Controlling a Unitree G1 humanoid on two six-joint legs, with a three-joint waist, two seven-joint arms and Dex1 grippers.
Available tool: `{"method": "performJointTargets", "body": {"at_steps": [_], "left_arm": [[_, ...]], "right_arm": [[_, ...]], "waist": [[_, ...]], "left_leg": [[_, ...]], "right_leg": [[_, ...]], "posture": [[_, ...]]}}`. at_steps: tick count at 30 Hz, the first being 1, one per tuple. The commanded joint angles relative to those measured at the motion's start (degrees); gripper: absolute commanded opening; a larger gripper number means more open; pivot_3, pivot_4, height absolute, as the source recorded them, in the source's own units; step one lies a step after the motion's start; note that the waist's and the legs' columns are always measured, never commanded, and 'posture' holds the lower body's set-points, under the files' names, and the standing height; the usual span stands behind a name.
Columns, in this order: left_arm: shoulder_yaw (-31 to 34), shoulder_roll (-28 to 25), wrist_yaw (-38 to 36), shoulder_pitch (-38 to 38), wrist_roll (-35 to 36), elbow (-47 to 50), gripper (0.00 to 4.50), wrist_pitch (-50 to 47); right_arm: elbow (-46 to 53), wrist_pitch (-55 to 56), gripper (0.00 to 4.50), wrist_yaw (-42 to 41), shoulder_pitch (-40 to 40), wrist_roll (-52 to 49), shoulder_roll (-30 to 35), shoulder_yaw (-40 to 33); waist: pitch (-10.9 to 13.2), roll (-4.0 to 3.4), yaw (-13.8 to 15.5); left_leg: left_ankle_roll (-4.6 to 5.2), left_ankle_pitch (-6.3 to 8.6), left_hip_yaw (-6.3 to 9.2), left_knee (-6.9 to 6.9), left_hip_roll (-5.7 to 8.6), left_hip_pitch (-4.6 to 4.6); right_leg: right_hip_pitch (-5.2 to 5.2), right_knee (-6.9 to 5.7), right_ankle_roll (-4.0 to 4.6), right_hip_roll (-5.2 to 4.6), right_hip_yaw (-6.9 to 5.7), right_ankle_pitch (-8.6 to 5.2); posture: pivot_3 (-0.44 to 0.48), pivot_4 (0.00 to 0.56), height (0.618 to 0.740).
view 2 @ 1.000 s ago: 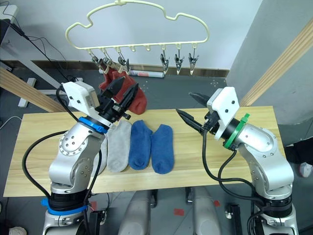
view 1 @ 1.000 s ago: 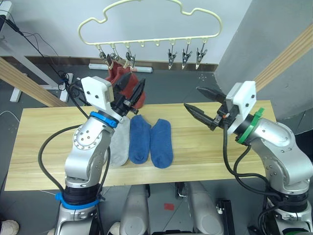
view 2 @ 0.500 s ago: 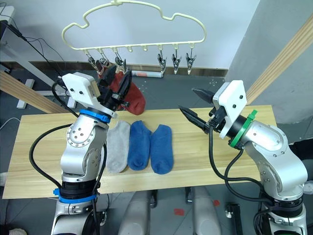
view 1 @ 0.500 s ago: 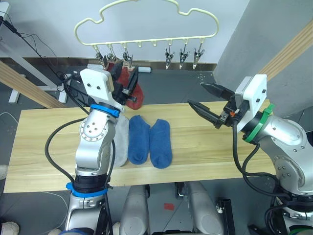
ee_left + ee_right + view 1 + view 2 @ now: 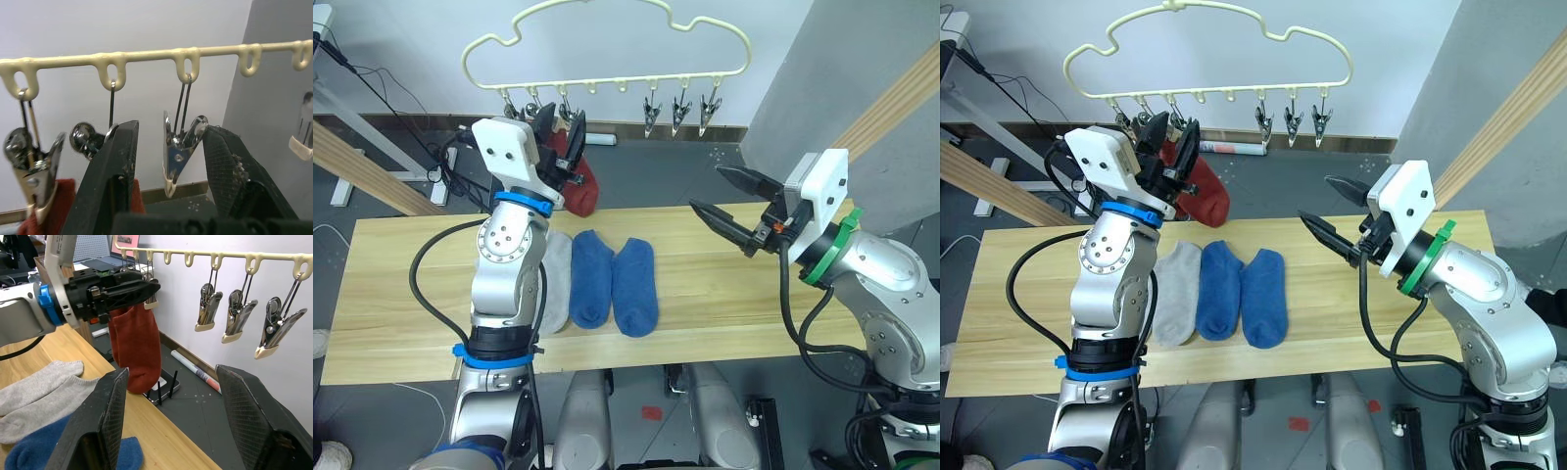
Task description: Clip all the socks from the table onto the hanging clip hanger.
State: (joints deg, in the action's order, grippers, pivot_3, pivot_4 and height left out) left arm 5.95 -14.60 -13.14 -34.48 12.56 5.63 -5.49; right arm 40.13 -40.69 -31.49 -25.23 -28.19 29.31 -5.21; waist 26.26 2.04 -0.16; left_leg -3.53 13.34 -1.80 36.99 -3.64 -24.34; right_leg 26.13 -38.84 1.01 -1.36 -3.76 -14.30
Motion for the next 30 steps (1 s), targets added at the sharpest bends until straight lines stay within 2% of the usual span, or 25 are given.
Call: {"method": "performJointTargets", "body": {"at_steps": [1,11,14,18,20,25,29,30], "left_arm": [[0.00,0.84,0.43,-0.31,-0.40,1.48,2.17,1.52],[-0.03,1.20,1.79,-0.46,-1.71,2.97,2.17,0.77],[-0.29,1.33,1.58,-0.63,-1.91,2.99,1.66,1.04],[-0.22,1.33,1.70,-0.61,-2.12,3.34,0.61,1.00],[-0.26,1.27,1.69,-0.46,-2.19,3.64,0.27,0.93],[0.00,0.51,1.38,-0.70,-2.56,4.12,0.17,0.94],[0.47,-0.82,0.34,-0.46,-1.84,5.09,0.17,-1.05],[0.77,-1.23,0.06,-0.60,-1.36,5.13,0.17,-1.77]], "right_arm": [[1.84,1.13,2.96,0.35,0.82,-0.63,0.74,-0.22],[1.59,1.60,2.96,0.65,1.31,-0.89,1.13,0.08],[1.45,1.81,2.96,0.64,1.32,-0.84,1.10,0.27],[1.63,1.75,2.96,0.66,1.56,-0.91,1.19,0.36],[1.71,1.84,2.96,0.66,1.75,-0.82,1.21,0.55],[1.37,2.37,2.96,0.84,2.16,0.56,1.22,2.25],[-1.45,-0.46,2.96,4.51,2.18,5.80,0.75,9.34],[-2.40,-0.20,3.13,5.59,2.30,7.47,-0.16,11.87]], "waist": [[0.00,0.00,-0.01],[0.00,0.00,-0.02],[0.00,0.00,-0.02],[0.00,0.00,-0.02],[0.00,0.00,-0.02],[0.00,0.00,-0.05],[0.00,0.00,-0.10],[0.00,0.00,-0.12]], "left_leg": [[0.00,0.00,0.00,0.00,-0.01,0.00],[0.00,0.00,0.00,0.00,0.00,0.00],[0.00,0.00,0.00,0.00,0.00,0.00],[0.00,0.00,0.00,-0.01,0.00,0.00],[0.00,0.00,0.00,-0.01,0.00,0.00],[0.00,0.00,0.00,0.00,0.00,0.00],[0.00,0.00,0.00,-0.01,0.00,0.00],[0.00,0.00,0.00,0.00,-0.02,0.00]], "right_leg": [[0.00,0.00,0.00,0.00,0.00,0.00],[0.00,-0.01,0.00,0.00,-0.01,0.00],[0.00,0.00,0.00,0.00,-0.01,0.00],[0.00,0.00,0.00,0.00,-0.01,0.00],[0.00,0.00,0.00,0.00,-0.01,0.00],[0.00,0.00,0.00,0.00,-0.01,0.00],[0.00,0.00,0.00,0.00,-0.01,0.00],[0.00,0.00,0.00,0.00,-0.01,0.00]], "posture": [[-0.096,0.481,0.740],[-0.089,0.481,0.740],[-0.089,0.481,0.740],[-0.088,0.482,0.740],[-0.086,0.480,0.740],[-0.082,0.478,0.740],[-0.078,0.478,0.740],[-0.072,0.477,0.740]]}}
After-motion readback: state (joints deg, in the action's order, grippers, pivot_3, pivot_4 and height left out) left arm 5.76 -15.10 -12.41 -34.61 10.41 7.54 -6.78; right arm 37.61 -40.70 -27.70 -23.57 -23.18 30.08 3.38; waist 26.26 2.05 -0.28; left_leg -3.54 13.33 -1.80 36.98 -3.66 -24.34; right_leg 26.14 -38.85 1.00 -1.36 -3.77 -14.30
